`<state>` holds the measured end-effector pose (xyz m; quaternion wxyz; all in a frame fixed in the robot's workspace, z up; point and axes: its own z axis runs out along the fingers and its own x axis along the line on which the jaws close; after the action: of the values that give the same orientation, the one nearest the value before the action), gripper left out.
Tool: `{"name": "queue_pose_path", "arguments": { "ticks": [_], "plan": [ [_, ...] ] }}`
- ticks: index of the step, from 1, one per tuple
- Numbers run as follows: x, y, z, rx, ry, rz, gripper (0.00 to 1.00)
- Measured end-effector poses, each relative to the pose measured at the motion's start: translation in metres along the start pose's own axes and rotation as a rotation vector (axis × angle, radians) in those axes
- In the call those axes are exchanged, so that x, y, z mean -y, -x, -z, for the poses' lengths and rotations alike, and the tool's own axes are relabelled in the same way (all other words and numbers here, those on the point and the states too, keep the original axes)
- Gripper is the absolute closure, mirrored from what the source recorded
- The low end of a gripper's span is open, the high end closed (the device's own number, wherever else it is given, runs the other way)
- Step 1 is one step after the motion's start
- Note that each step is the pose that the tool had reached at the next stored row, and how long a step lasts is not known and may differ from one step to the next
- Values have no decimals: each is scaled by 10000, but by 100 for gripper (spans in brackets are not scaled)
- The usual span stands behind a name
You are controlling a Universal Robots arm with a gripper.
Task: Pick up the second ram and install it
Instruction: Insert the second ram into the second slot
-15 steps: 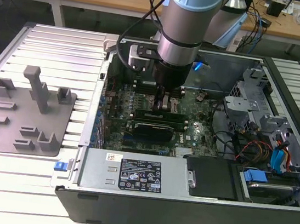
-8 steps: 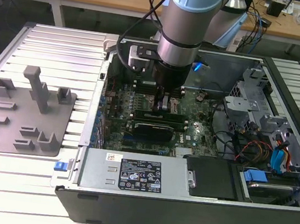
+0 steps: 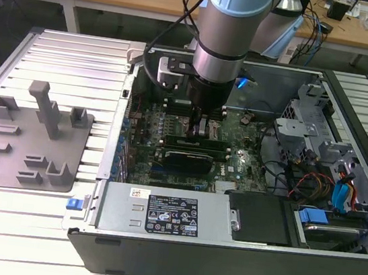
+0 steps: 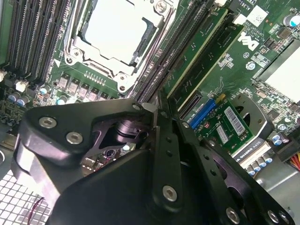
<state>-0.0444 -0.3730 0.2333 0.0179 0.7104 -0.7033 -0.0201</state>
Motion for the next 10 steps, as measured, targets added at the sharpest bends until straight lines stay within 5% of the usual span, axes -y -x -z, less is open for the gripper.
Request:
{"name": "queue_pose_path", "arguments": {
  "ticks": [10],
  "plan": [
    [-1, 1, 29, 4, -2, 0, 91]
  ]
}}
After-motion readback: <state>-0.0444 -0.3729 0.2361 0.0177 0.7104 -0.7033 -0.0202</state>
